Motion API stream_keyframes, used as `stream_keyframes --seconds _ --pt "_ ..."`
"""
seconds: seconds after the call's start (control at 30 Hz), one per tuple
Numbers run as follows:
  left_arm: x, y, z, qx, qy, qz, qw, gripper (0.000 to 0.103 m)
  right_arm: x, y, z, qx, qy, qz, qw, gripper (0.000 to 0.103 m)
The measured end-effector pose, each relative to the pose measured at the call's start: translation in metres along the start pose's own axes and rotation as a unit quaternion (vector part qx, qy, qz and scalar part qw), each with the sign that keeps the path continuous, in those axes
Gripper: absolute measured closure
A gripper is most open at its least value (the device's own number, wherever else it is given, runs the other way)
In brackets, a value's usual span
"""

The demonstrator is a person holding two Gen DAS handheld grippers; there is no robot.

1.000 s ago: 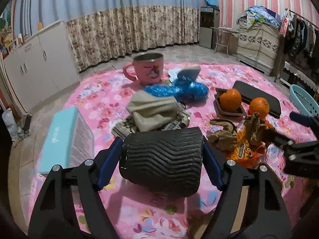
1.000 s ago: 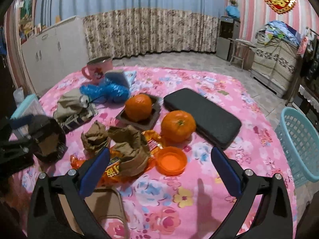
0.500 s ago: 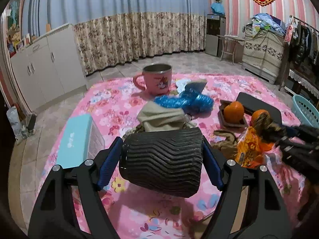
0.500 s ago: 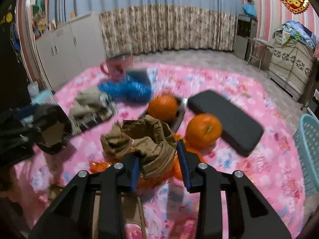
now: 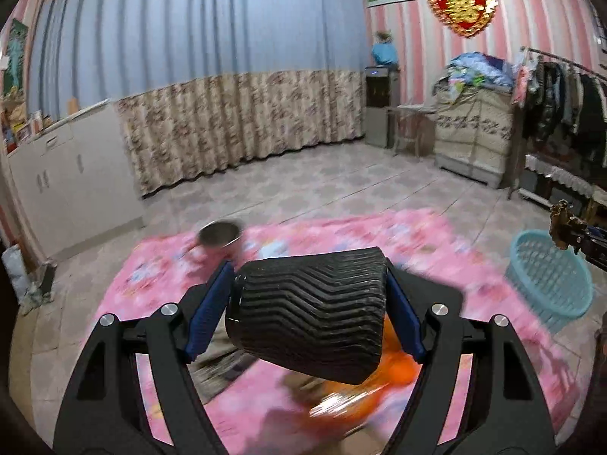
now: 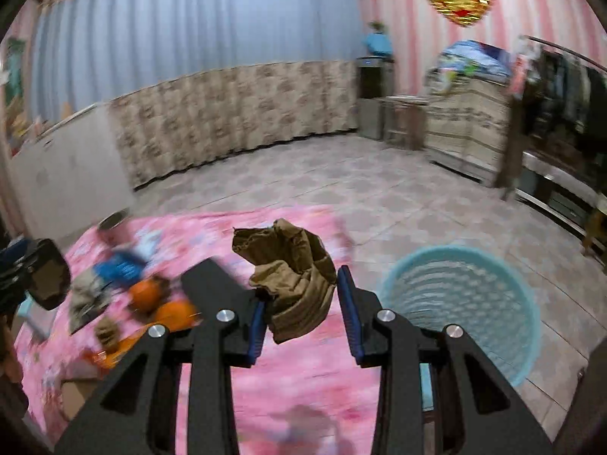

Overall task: Collect trash
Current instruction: 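Carry the brown paper with the right tool over the blue basket while the left tool carries the cylinder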

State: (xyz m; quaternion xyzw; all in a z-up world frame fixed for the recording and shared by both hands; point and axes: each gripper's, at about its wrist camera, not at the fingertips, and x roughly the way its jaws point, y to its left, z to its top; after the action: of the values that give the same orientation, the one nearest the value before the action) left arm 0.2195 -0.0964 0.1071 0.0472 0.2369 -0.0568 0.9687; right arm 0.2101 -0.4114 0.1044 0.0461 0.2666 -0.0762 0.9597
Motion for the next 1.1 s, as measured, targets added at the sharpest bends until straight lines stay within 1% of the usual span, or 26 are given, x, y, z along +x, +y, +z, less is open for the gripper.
stream_keyframes --seconds 0.07,0.1,0.17,0.2,0.3,0.4,0.53,0.63,0.73,0.83,0.9,1.0,1.1 --pt "0.004 -0.024 0.011 0.003 -0.005 -0.017 0.9998 0.028 0.003 -0.027 0.005 -0.001 -0.013 -0.046 0.999 0.068" --pt "0.008 -0.041 0.016 0.004 -0.007 -0.03 0.9995 0.028 0.005 -0.046 0.005 0.005 -0.02 -0.074 0.997 0.068" --pt "0.015 -0.069 0.021 0.007 -0.004 -0.049 0.9988 0.028 0.011 -0.073 -0.001 0.022 -0.018 -0.1 0.995 0.068" --pt "0.022 -0.088 0.022 0.008 0.0 -0.06 0.9981 0.028 0.018 -0.089 -0.007 0.033 -0.005 -0.108 0.994 0.068" --pt "0.044 -0.139 0.021 0.019 0.021 -0.09 0.9956 0.028 0.031 -0.121 -0.015 0.045 0.019 -0.13 0.99 0.068" --pt "0.061 -0.189 0.019 0.037 0.033 -0.119 0.9916 0.028 0.033 -0.149 -0.02 0.074 0.033 -0.121 0.989 0.068" --pt "0.08 -0.251 0.017 0.059 0.043 -0.157 0.9849 0.028 0.03 -0.172 -0.029 0.083 0.042 -0.128 0.987 0.068" --pt "0.096 -0.288 0.015 0.075 0.047 -0.173 0.9809 0.028 0.04 -0.189 -0.038 0.1 0.052 -0.135 0.984 0.068" --pt "0.113 -0.318 0.012 0.081 0.064 -0.191 0.9761 0.028 0.045 -0.202 -0.041 0.129 0.051 -0.13 0.982 0.068" --pt "0.12 -0.341 0.008 0.092 0.074 -0.206 0.9715 0.028 0.048 -0.205 -0.042 0.136 0.05 -0.126 0.981 0.068" --pt "0.123 -0.353 0.006 0.101 0.073 -0.21 0.9697 0.028 0.05 -0.207 -0.042 0.133 0.052 -0.127 0.982 0.068" --pt "0.127 -0.364 0.003 0.111 0.074 -0.208 0.9689 0.028 0.055 -0.208 -0.042 0.137 0.055 -0.127 0.981 0.068" --pt "0.129 -0.364 0.001 0.106 0.077 -0.211 0.9686 0.028 0.057 -0.204 -0.042 0.143 0.054 -0.116 0.981 0.068"
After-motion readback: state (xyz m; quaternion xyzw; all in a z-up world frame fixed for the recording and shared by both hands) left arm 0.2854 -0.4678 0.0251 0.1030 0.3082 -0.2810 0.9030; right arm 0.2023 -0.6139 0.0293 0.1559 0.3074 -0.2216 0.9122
